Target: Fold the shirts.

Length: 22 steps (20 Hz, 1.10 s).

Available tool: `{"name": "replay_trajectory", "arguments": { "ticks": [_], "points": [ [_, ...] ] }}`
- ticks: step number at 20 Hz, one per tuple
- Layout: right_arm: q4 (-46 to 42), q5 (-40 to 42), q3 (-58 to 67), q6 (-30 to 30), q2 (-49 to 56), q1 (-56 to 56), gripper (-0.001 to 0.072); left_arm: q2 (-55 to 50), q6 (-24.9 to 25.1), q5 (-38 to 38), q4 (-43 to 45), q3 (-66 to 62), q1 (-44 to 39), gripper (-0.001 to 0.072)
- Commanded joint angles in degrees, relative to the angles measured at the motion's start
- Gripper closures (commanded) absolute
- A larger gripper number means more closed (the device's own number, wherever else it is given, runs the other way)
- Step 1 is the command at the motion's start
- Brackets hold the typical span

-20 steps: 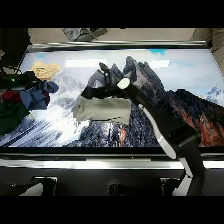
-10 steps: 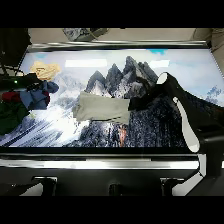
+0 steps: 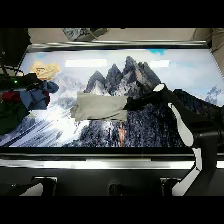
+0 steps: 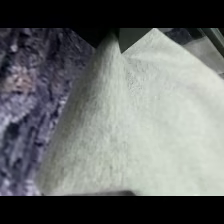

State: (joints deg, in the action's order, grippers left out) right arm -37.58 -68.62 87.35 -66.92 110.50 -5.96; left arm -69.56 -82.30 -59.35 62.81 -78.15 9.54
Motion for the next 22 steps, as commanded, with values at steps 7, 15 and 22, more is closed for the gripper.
{"name": "replay_trajectory", "arguments": {
  "ticks": [7,15,22],
  "points": [
    [-2.34,-2.16,-0.04,6.4,-13.44,22.86,0.0657,0.04,-0.02,-0.02,0.0,0.09,-0.04,0.0667],
    [-7.13,-7.06,-0.07,3.85,-21.75,57.57,0.0657,0.04,-0.04,-2.36,0.0,0.09,-0.11,0.0667],
    [-39.63,-17.88,-6.69,-9.25,-24.02,64.32,0.0656,0.04,-0.2,-2.8,-0.7,0.09,-0.48,0.0668]
  ]
}}
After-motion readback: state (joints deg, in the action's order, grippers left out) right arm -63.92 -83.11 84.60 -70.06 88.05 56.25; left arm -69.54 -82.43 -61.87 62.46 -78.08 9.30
